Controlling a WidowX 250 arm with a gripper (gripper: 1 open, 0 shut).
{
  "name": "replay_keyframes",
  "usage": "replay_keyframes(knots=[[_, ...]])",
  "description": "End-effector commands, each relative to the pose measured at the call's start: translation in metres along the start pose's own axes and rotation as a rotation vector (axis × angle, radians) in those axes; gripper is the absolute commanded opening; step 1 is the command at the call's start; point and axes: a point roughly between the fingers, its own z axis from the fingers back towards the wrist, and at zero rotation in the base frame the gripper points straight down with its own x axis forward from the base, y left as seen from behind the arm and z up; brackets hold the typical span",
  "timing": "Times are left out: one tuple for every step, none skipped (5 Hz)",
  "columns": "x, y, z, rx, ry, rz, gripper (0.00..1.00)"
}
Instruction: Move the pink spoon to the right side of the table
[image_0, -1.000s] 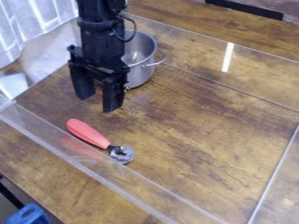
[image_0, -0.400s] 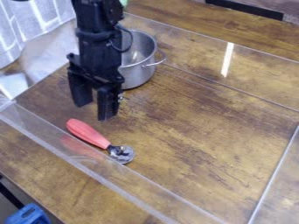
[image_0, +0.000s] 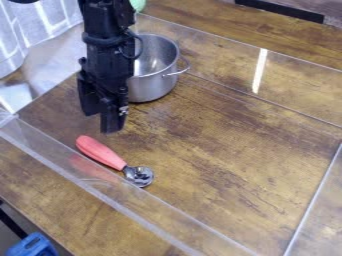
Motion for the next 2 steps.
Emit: replay_keyframes(knots=[[-0.001,0.03,0.011,0.067,-0.045,-0.205,1.0],[0.0,0.041,0.0,0.076,-0.047,-0.27,1.0]])
